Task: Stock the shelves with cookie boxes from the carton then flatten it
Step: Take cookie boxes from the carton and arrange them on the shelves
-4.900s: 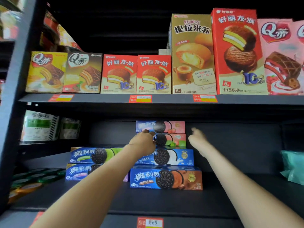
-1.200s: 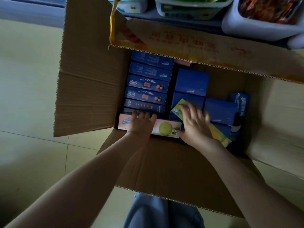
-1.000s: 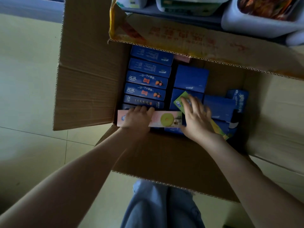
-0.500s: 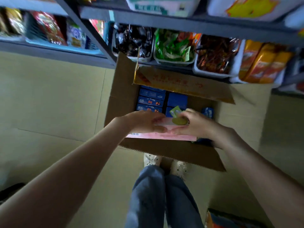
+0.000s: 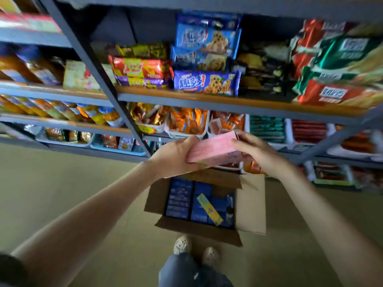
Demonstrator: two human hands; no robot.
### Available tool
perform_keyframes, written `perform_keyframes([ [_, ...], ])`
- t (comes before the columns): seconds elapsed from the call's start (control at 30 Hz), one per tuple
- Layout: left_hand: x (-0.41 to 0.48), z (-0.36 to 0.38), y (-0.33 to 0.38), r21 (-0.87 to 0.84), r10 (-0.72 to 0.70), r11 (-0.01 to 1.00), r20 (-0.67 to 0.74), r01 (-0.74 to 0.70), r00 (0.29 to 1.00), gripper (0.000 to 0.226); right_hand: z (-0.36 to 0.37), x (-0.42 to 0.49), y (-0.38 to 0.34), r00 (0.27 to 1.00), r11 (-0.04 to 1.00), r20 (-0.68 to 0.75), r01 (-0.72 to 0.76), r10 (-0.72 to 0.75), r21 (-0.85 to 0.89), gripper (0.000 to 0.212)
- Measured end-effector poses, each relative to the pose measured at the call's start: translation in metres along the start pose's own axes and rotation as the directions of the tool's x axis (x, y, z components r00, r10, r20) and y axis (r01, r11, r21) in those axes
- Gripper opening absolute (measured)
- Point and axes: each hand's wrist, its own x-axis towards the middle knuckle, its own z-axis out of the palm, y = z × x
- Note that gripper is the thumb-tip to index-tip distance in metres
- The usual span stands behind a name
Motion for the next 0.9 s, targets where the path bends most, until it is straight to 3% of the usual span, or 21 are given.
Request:
perform_keyframes([
  [0.1, -0.001, -0.059, 0.016, -0.244, -0.098, 0.964, 0.058, 0.109, 0.994, 0.061, -0.016, -0.020, -0.047, 0.987, 0.984, -0.041, 0.158, -0.155, 0.081, 0.022],
  [0.2, -0.004, -0.108, 0.036, -0.451, -0.024, 0.890, 0.079, 0.057, 0.997, 0.032, -0.019, -0.031, -0.085, 0.969, 0.971, -0.112, 0.230, -0.221, 0.068, 0.026],
  [0.27, -0.010, -0.136, 0.046, -0.472, -0.014, 0.880, 0.089, 0.055, 0.996, 0.024, -0.016, -0.033, -0.108, 0.950, 0.958, -0.181, 0.273, -0.254, 0.087, 0.018],
  [0.37, -0.013, -0.167, 0.045, -0.400, -0.050, 0.915, -0.007, 0.043, 0.999, 0.044, -0.008, -0.034, -0.144, 0.922, 0.934, -0.256, 0.331, -0.290, 0.136, 0.010],
  [0.47, -0.018, -0.200, 0.035, -0.152, -0.032, 0.988, -0.269, -0.009, 0.963, 0.049, 0.005, -0.031, -0.183, 0.878, 0.892, -0.319, 0.422, -0.357, 0.163, 0.011],
  [0.53, -0.028, -0.225, 0.029, 0.079, 0.076, 0.996, -0.450, -0.045, 0.890, 0.056, 0.014, -0.030, -0.213, 0.842, 0.853, -0.365, 0.486, -0.398, 0.191, 0.015],
  [0.6, -0.039, -0.249, 0.023, 0.325, 0.202, 0.945, -0.527, -0.024, 0.826, 0.075, 0.023, -0.031, -0.242, 0.803, 0.804, -0.405, 0.550, -0.436, 0.225, 0.013],
  [0.67, -0.044, -0.269, 0.016, 0.455, 0.304, 0.890, -0.569, -0.015, 0.764, 0.077, 0.031, -0.032, -0.268, 0.763, 0.764, -0.429, 0.607, -0.484, 0.218, 0.012],
  [0.73, -0.044, -0.286, 0.013, 0.424, 0.333, 0.905, -0.637, -0.045, 0.695, 0.064, 0.037, -0.034, -0.291, 0.723, 0.725, -0.445, 0.658, -0.529, 0.206, 0.017],
  [0.8, -0.045, -0.302, 0.016, 0.290, 0.278, 0.953, -0.705, -0.093, 0.652, 0.053, 0.042, -0.035, -0.312, 0.687, 0.673, -0.452, 0.705, -0.569, 0.225, 0.021],
  [0.9, -0.043, -0.324, 0.026, 0.031, 0.104, 0.992, -0.729, -0.118, 0.677, 0.044, 0.045, -0.032, -0.336, 0.657, 0.676, -0.445, 0.723, -0.609, 0.143, 0.032],
])
